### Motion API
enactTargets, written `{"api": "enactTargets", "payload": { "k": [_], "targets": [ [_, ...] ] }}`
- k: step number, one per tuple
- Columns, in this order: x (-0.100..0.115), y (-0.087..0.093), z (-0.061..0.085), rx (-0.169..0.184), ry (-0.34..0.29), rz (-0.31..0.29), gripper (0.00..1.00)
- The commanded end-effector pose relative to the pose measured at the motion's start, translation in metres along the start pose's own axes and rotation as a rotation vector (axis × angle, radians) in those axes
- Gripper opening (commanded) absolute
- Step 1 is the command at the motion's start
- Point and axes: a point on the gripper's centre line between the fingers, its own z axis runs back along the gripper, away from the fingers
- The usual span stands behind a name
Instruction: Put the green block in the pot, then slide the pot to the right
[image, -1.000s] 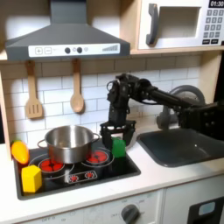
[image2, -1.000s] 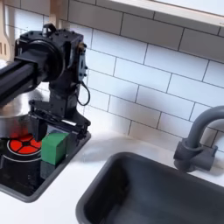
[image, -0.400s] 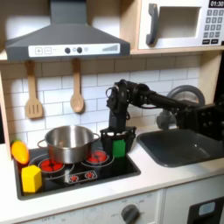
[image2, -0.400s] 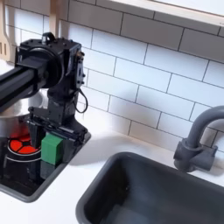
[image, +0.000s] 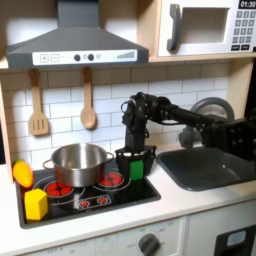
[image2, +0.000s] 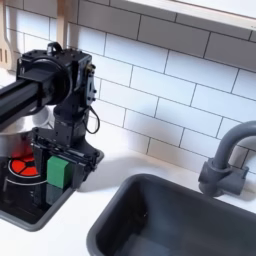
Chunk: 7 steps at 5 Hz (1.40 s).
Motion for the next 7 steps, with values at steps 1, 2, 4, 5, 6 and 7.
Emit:
{"api": "enactTargets", "payload": {
  "k": [1, 2, 4, 5, 6, 7],
  "targets": [
    [-0.001, 0.006, 0.001, -0.021, 0.001, 0.027, 0.00],
    [-0.004, 0.005, 0.000, -0.024, 0.005, 0.030, 0.00],
    [-0.006, 0.002, 0.015, -0.036, -0.015, 0.015, 0.00],
    [-0.010, 0.004, 0.018, -0.053, 0.004, 0.013, 0.00],
    [-0.011, 0.010, 0.033, -0.054, -0.016, 0.017, 0.00],
    [-0.016, 0.019, 0.051, -0.052, -0.048, 0.036, 0.00]
  ]
}}
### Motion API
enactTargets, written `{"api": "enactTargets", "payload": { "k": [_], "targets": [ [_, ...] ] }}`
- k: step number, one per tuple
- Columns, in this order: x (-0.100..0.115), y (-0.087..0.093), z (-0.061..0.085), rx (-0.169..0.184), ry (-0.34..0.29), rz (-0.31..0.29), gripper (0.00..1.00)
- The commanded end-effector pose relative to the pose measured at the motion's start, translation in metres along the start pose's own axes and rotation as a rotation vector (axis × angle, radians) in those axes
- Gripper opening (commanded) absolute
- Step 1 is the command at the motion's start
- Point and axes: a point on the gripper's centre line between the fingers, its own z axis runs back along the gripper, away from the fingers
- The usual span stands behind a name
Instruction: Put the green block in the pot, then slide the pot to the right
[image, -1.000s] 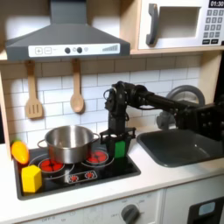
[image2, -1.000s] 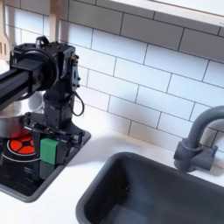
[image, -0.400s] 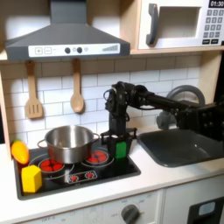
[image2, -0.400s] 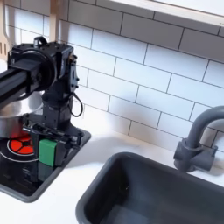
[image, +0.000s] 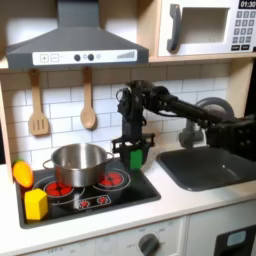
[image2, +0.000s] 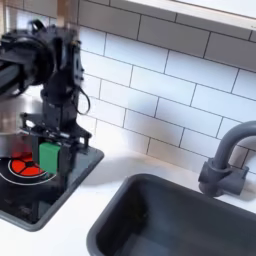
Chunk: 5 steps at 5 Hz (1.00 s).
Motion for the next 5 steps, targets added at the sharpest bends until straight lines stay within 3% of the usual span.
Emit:
{"api": "enactTargets", "payload": {
  "k": [1, 2, 4, 5],
  "targets": [
    [-0.006, 0.005, 0.020, -0.007, -0.023, 0.013, 0.00],
    [-0.007, 0.009, 0.037, -0.002, -0.063, 0.029, 0.00],
    [-0.002, 0.035, 0.050, 0.070, -0.135, 0.080, 0.00],
    [0.005, 0.045, 0.054, 0.077, -0.180, 0.080, 0.00]
  ]
}}
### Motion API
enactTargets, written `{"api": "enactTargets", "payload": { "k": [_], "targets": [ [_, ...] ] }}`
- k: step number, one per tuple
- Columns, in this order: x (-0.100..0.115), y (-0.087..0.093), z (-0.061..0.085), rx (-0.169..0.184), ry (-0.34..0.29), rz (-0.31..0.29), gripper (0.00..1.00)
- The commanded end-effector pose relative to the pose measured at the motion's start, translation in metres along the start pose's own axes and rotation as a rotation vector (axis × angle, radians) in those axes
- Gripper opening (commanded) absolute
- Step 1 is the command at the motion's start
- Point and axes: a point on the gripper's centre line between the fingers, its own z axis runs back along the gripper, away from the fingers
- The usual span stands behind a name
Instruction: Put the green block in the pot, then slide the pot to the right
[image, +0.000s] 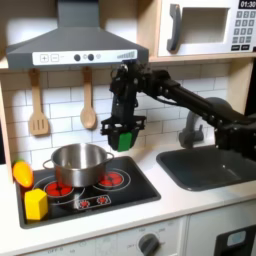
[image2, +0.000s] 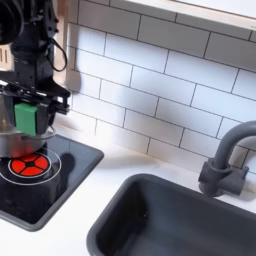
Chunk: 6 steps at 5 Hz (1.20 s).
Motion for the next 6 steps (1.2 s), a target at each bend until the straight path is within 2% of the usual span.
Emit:
{"api": "enactTargets", "payload": {
  "k": [1, 3, 5, 6],
  "targets": [
    [0.015, 0.025, 0.010, 0.059, -0.088, 0.030, 0.00],
    [0.020, 0.041, 0.014, 0.105, -0.148, 0.056, 0.00],
    [0.031, 0.049, 0.006, 0.118, -0.186, 0.053, 0.00],
    [0.036, 0.055, -0.003, 0.128, -0.191, 0.052, 0.00]
  ]
}}
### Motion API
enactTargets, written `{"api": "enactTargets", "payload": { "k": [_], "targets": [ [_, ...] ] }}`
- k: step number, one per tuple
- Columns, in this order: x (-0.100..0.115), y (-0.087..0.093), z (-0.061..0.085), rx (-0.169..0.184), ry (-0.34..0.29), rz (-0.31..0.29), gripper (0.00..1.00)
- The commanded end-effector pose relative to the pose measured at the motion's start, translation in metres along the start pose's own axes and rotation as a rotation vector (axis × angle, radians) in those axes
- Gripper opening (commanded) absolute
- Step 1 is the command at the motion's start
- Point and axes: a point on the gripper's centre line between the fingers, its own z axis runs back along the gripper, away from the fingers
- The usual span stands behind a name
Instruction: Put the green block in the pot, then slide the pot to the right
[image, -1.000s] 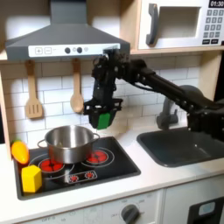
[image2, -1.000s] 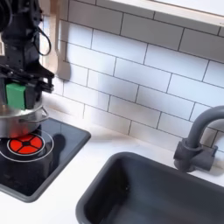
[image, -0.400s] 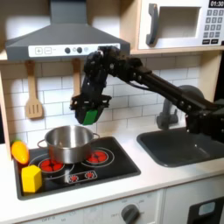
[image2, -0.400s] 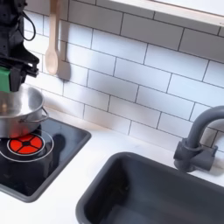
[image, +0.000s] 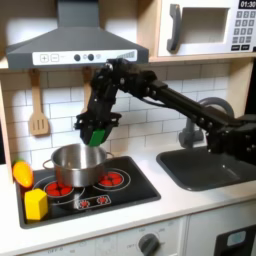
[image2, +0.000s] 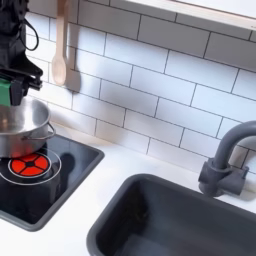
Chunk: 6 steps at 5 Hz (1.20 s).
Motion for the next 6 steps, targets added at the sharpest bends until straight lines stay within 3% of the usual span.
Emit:
{"api": "enactTargets", "payload": {
  "k": [1, 6],
  "targets": [
    [0.009, 0.008, -0.014, 0.014, -0.021, 0.005, 0.00],
    [0.018, 0.008, -0.032, -0.001, -0.023, -0.006, 0.00]
  ]
}}
